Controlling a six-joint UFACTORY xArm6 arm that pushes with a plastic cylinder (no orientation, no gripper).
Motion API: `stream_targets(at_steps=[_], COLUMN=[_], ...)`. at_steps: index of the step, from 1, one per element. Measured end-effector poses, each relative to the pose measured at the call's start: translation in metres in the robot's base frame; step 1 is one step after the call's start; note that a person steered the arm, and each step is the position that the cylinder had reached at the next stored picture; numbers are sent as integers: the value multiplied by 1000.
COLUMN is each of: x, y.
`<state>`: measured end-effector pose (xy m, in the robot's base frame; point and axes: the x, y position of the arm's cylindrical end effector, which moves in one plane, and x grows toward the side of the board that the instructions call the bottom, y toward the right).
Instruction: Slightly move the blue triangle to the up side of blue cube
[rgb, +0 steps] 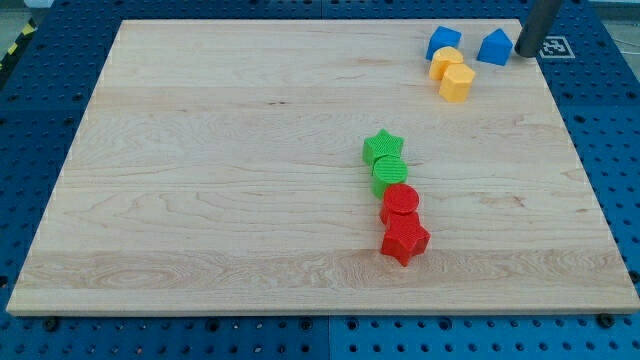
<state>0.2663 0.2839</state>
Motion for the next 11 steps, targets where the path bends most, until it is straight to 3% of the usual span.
stream_targets(at_steps=[3, 11], x=[39, -75], y=[-9, -80])
